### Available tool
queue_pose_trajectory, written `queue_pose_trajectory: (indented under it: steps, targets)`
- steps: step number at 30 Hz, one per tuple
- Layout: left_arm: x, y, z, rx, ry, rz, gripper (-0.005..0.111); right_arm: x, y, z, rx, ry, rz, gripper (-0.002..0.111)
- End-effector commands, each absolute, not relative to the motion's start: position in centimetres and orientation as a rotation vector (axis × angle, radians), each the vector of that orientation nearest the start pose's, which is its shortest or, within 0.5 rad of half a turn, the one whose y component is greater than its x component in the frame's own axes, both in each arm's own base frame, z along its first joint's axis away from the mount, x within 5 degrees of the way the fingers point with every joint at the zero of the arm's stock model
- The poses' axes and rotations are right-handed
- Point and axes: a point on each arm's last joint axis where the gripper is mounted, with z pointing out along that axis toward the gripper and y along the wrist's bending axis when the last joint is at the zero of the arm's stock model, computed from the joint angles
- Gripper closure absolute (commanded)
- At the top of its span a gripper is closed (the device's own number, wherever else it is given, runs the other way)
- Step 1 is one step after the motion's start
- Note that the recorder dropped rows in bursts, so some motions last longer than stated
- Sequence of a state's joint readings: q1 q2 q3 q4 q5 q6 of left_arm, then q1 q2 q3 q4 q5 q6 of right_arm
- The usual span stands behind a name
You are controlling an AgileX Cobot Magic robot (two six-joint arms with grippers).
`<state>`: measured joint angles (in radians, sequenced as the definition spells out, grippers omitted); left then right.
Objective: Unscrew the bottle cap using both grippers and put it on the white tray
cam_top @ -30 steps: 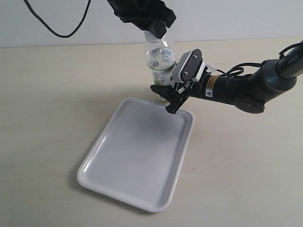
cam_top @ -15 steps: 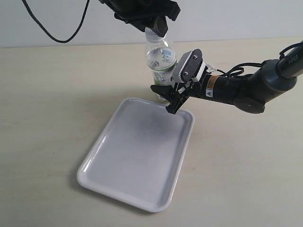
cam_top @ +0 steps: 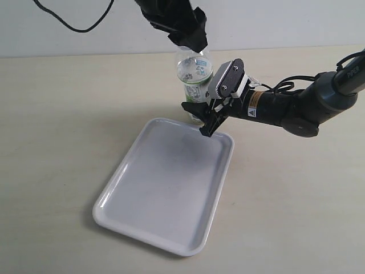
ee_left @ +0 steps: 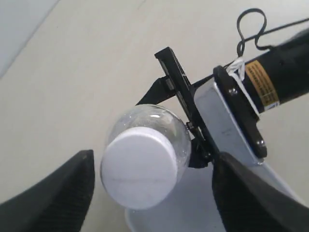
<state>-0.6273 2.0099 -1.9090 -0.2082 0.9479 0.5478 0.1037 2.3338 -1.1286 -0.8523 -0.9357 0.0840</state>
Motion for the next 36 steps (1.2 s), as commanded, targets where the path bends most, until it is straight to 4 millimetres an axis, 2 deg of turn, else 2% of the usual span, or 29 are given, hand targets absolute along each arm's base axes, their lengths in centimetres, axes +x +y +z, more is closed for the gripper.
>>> queue_pose_trajectory:
  steps: [1,4,8,30,36]
  targets:
    - [36.0,-27.9,31.7,1.627,1.878,-0.133,0.040,40.9,9.6,4.7,-1.007,1.698,0.322,0.108]
    - [35.9,-27.8,32.0,1.820,1.676,-0.047,0.040,40.9,9.6,4.7,-1.007,1.698,0.322,0.108]
    - [35.9,-27.9,32.0,1.936,1.533,0.019,0.040,40.9,9.6,4.7,-1.028,1.686,0.306,0.108]
    - [36.3,-27.9,30.1,2.012,1.566,0.026,0.040,40.9,9.6,4.7,-1.032,1.684,0.306,0.108]
    - [36.4,-27.9,30.2,1.995,1.565,0.029,0.040,40.9,9.6,4.7,-1.032,1.684,0.306,0.108]
